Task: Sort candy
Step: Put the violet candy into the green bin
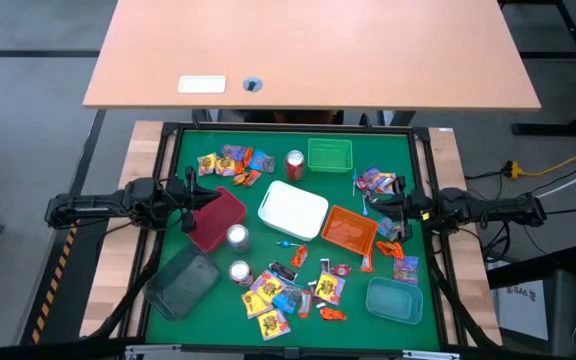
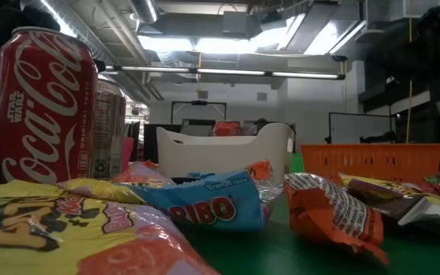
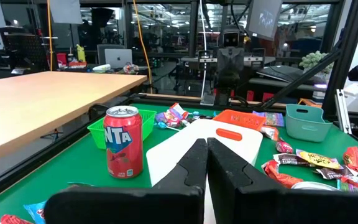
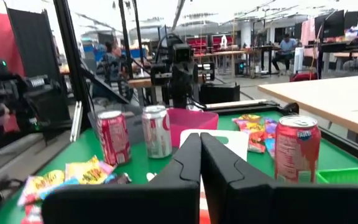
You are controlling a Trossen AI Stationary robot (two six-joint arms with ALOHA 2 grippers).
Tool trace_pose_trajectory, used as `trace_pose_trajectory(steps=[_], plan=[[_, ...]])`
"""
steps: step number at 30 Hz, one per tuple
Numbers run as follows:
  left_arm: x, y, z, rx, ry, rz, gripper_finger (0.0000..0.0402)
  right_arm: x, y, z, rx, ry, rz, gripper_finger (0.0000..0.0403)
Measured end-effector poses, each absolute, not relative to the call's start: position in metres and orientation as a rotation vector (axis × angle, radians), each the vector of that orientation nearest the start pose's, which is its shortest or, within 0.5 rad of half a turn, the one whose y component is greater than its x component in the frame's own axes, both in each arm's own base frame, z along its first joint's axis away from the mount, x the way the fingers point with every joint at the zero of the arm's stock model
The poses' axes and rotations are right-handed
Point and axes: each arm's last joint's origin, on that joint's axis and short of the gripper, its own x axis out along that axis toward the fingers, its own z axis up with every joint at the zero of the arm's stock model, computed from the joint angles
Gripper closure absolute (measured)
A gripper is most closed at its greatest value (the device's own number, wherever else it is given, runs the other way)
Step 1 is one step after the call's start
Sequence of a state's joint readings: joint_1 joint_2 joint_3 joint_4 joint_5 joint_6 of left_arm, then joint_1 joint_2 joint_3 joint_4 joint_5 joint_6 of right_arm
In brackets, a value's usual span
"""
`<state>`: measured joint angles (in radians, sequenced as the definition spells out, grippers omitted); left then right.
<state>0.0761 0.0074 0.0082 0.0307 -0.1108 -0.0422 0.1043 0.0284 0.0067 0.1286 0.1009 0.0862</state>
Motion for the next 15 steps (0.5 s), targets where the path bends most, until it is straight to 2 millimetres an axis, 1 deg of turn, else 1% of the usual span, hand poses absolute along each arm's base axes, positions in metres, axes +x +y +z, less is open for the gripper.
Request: trace_pose_trajectory(steps=[3, 5, 8, 11, 15], plan=[[0.097, 0.011, 0.169, -0.043, -0.036, 0.186, 0.04, 0.098, 0.007, 0.179, 0.119, -0.137, 0.004, 0.04], [0.097, 0.011, 0.169, -0.043, -0.036, 0.187, 0.04, 0.098, 0.006, 0.18, 0.128, -0.149, -0.039, 0.04], [0.097, 0.011, 0.169, -0.043, -0.04, 0.19, 0.04, 0.097, 0.003, 0.182, 0.2, -0.177, -0.134, 0.0392], [0.097, 0.011, 0.17, -0.043, -0.05, 0.197, 0.04, 0.096, 0.0, 0.184, 0.252, -0.192, -0.217, 0.0354], [0.096, 0.012, 0.171, -0.045, -0.062, 0.242, 0.04, 0.093, -0.001, 0.195, 0.267, -0.227, -0.252, 0.0273]])
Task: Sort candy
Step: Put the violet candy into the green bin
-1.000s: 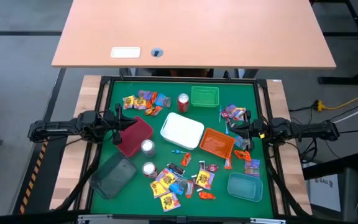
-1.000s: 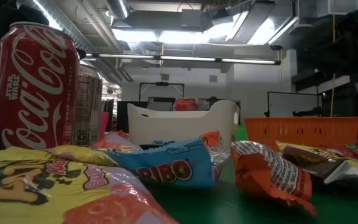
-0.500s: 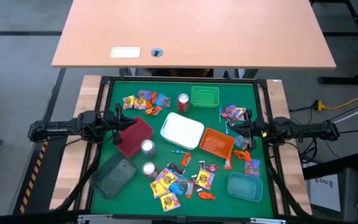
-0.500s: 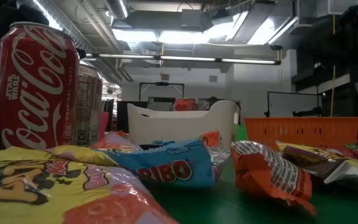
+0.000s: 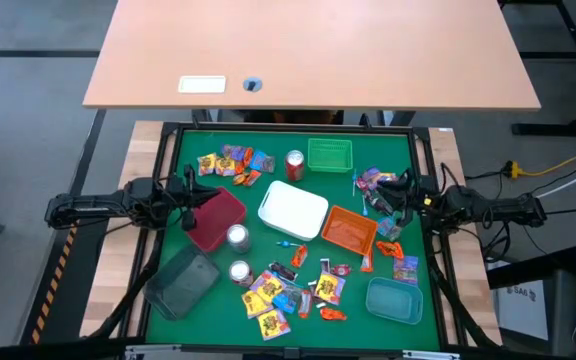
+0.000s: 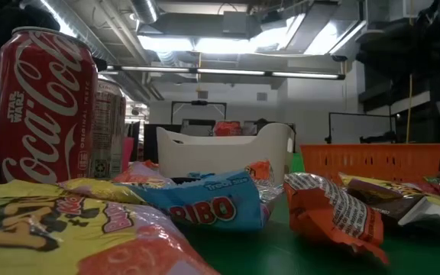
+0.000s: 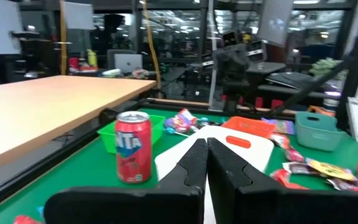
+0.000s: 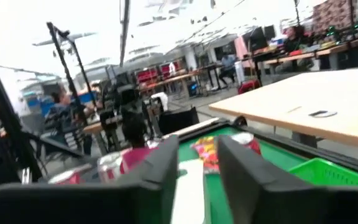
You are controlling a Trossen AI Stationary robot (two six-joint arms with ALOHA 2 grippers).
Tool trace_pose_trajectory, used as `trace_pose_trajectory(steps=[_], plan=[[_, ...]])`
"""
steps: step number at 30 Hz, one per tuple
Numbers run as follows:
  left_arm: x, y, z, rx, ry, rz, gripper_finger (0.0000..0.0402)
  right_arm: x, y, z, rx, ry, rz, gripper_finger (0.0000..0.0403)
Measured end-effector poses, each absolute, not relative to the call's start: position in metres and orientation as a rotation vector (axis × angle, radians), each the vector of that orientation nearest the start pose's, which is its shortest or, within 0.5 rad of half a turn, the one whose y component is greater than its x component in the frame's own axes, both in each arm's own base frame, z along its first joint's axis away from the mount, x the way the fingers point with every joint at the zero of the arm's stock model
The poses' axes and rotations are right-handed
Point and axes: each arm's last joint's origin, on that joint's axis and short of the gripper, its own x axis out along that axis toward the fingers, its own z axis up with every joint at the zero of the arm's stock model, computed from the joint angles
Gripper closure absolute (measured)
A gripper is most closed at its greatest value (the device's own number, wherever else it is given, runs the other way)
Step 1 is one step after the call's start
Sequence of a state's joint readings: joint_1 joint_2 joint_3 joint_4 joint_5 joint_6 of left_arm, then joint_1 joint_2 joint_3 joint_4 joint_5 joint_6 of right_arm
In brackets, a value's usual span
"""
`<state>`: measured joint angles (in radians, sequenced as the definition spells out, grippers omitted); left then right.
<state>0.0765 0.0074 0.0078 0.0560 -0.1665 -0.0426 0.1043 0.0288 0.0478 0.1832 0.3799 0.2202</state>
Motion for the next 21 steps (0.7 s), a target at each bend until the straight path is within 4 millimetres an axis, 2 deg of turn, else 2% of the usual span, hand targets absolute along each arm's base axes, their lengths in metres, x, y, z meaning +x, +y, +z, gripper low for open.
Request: trace_pose_trajectory(steps=[4, 8, 15, 21], plan=[[0.096, 0.013, 0.171, -0.058, -0.065, 0.274, 0.0398, 0.088, -0.004, 0.212, 0.269, -0.278, -0.344, 0.0199], [0.096, 0.014, 0.171, -0.107, -0.076, 0.295, 0.0376, 0.087, -0.006, 0.229, 0.211, -0.269, -0.441, 0.0159], [0.096, 0.014, 0.171, -0.132, -0.08, 0.3, 0.0315, 0.097, -0.01, 0.251, 0.115, -0.033, -0.673, 0.0154], [0.096, 0.014, 0.171, -0.132, -0.08, 0.3, 0.0299, 0.11, -0.02, 0.269, 0.029, 0.168, -0.831, 0.0159]])
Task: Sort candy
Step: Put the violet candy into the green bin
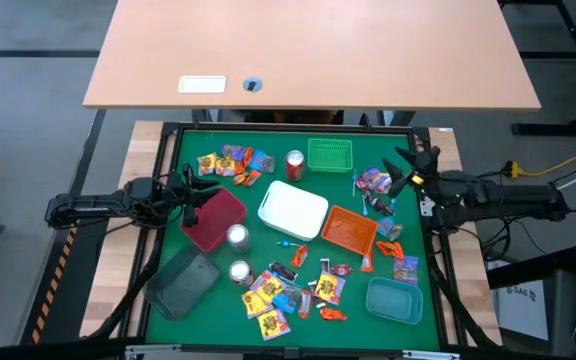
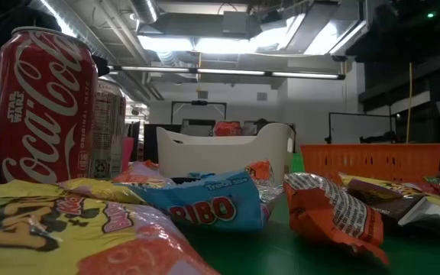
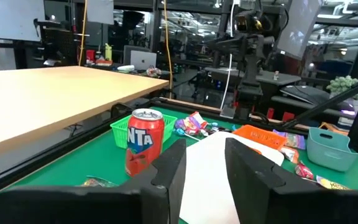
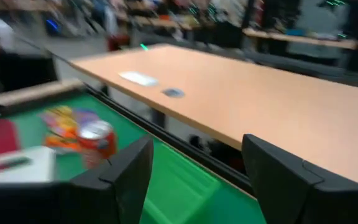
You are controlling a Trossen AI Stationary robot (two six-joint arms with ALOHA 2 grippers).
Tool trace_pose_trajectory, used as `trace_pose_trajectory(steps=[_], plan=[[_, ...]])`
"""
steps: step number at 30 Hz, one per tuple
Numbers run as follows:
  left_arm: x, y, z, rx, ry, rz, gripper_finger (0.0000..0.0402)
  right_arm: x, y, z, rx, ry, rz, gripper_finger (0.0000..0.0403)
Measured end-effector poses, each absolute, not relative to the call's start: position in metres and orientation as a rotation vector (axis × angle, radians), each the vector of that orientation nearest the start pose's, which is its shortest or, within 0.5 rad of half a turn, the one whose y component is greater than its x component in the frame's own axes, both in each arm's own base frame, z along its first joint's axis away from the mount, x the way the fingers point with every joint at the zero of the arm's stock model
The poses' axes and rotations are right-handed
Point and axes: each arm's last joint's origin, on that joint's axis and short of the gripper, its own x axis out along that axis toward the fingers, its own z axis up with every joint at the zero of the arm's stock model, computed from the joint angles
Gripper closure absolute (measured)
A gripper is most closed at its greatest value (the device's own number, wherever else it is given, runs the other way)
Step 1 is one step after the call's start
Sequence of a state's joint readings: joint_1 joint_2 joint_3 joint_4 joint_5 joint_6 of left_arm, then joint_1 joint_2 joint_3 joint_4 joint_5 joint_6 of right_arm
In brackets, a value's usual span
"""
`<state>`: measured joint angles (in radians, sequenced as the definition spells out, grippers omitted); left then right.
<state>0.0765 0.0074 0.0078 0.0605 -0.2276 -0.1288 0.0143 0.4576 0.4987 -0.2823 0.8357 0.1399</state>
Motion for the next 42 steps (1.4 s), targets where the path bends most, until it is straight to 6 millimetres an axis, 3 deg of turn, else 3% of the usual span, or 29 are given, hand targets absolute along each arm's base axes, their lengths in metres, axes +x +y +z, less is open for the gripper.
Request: trace_pose_trajectory(steps=[7, 22, 35, 42], plan=[[0.096, 0.014, 0.171, -0.133, -0.081, 0.3, 0.0298, 0.123, -0.051, 0.273, 0.098, 0.409, -0.929, 0.0159], [0.096, 0.014, 0.171, -0.133, -0.081, 0.3, 0.0298, 0.129, -0.13, 0.22, 0.451, 0.796, -0.894, 0.0159], [0.096, 0.014, 0.171, -0.132, -0.081, 0.299, 0.0298, 0.149, -0.155, 0.165, 0.615, 1.044, -0.806, 0.0159], [0.096, 0.014, 0.171, -0.132, -0.08, 0.299, 0.0298, 0.157, -0.162, 0.146, 0.643, 1.086, -0.785, 0.0159]])
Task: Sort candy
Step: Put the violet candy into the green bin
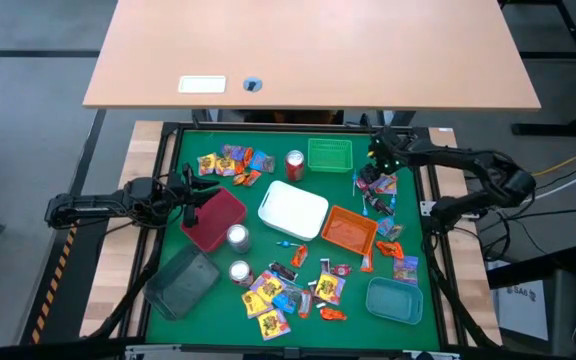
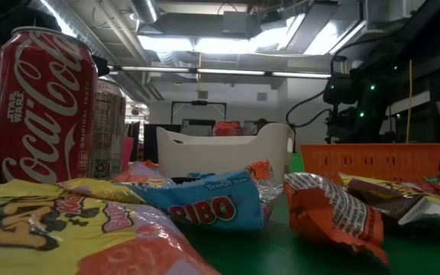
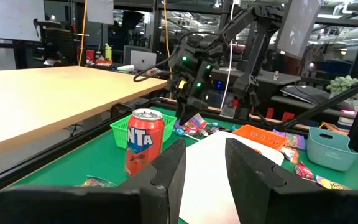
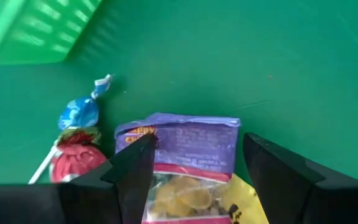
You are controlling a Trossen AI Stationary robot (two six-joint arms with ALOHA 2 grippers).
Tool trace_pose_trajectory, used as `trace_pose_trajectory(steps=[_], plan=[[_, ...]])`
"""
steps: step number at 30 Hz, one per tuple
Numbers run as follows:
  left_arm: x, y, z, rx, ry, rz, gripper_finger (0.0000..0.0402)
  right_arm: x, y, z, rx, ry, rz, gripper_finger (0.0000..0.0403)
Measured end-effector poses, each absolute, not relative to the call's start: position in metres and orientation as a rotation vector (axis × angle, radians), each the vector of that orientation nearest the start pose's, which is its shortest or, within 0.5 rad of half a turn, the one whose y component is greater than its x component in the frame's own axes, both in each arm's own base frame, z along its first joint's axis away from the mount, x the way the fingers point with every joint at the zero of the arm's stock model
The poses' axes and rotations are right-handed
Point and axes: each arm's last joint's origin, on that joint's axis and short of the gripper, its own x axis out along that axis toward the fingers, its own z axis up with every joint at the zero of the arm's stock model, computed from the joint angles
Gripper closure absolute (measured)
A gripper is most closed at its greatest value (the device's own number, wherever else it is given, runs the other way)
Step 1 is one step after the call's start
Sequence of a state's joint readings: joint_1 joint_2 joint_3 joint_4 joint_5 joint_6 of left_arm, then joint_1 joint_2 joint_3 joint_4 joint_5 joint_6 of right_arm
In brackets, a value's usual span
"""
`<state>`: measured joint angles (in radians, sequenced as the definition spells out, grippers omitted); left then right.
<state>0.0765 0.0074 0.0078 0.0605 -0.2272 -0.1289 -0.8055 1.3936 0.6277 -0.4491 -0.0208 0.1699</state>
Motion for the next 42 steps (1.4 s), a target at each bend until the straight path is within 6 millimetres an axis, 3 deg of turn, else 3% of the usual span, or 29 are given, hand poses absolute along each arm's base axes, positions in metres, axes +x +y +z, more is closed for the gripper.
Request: trace_pose_trajectory(steps=[6, 21, 25, 33, 42], plan=[[0.096, 0.014, 0.171, -0.132, -0.08, 0.299, 0.0298, 0.159, -0.164, 0.138, 0.658, 1.115, -0.776, 0.0182], [0.096, 0.014, 0.171, -0.133, -0.08, 0.299, 0.0298, 0.16, -0.166, 0.138, 0.64, 1.098, -0.79, 0.0386], [0.096, 0.014, 0.171, -0.133, -0.08, 0.299, 0.0298, 0.161, -0.166, 0.14, 0.613, 1.126, -0.756, 0.0391], [0.096, 0.014, 0.171, -0.133, -0.08, 0.299, 0.0298, 0.174, -0.181, 0.177, 0.552, 1.14, -0.715, 0.04], [0.096, 0.014, 0.171, -0.133, -0.08, 0.299, 0.0298, 0.195, -0.202, 0.23, 0.474, 0.985, -0.731, 0.0401]])
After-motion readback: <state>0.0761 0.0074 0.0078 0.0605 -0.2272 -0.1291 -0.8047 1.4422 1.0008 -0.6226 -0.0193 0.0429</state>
